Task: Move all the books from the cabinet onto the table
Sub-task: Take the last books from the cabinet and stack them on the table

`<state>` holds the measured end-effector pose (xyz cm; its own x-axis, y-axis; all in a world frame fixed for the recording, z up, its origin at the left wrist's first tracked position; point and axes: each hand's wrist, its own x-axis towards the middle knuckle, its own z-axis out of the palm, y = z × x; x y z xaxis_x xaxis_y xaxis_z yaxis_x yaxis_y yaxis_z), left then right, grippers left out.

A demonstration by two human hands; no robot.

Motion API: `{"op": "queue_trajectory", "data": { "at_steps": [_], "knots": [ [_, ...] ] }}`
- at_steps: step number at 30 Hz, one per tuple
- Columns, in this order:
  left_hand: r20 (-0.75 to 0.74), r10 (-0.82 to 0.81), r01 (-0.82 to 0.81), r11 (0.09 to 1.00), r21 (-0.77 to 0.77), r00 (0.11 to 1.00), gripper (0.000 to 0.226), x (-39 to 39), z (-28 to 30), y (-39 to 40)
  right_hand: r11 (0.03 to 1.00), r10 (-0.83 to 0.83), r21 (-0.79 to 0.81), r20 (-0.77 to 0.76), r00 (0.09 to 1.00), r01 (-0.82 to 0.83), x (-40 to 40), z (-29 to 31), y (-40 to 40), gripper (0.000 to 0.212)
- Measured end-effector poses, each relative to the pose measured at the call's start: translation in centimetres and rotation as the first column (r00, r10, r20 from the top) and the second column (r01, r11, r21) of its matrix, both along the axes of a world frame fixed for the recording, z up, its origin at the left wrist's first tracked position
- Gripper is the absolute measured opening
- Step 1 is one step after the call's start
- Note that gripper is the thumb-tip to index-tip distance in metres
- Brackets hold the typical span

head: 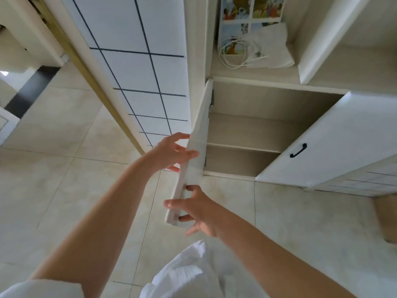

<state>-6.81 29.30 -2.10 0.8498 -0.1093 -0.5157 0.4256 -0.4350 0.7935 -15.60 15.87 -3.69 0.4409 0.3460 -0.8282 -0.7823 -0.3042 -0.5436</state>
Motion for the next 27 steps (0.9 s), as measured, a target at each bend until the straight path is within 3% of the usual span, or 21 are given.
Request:
{"op": "queue_trajectory", "data": {
  "at_steps": [8, 14, 17, 19, 21, 24, 27],
  "knots": [
    [-0.061, 0.363, -0.368, 0.912, -0.179, 0.930, 0.053, -2.2, -1.6, -6.6, 0.997, 0.070, -0.032, -0.040, 0.997, -0.071, 0.6, 0.0, -7.5, 0.088],
    [-0.061, 0.493, -0.496, 0.851, -0.174, 0.868, 0.099, -2.1, -2.2, -12.6, 0.988, 0.152, -0.032, -0.011, 0.988, -0.152, 2.3, 0.4, -15.0, 0.081],
    [-0.049, 0.539, -0.539, 0.826, -0.168, 0.841, 0.110, -1.5, -2.4, -16.0, 0.978, 0.197, -0.078, 0.033, 0.980, -0.194, 3.8, 0.5, -19.1, 0.077],
    [0.040, 0.584, -0.576, 0.808, -0.123, 0.811, 0.112, -0.8, -2.6, -19.0, 0.969, 0.233, -0.104, 0.078, 0.969, -0.224, 5.0, 0.7, -22.2, 0.071],
    [0.244, 0.590, -0.607, 0.794, -0.004, 0.770, 0.108, -0.1, -2.8, -22.0, 0.964, 0.247, -0.128, 0.123, 0.961, -0.232, 6.5, 1.1, -25.1, 0.063],
    [0.593, 0.374, -0.582, 0.788, 0.202, 0.713, 0.087, 1.2, -2.8, -25.7, 0.946, 0.298, -0.190, 0.186, 0.936, -0.264, 8.9, 1.9, -29.0, 0.056],
    [0.737, 0.101, -0.482, 0.813, 0.327, 0.669, 0.057, 3.4, -3.5, -27.7, 0.868, 0.468, -0.319, 0.269, 0.842, -0.381, 11.9, 3.1, -31.8, 0.050]
  ]
}}
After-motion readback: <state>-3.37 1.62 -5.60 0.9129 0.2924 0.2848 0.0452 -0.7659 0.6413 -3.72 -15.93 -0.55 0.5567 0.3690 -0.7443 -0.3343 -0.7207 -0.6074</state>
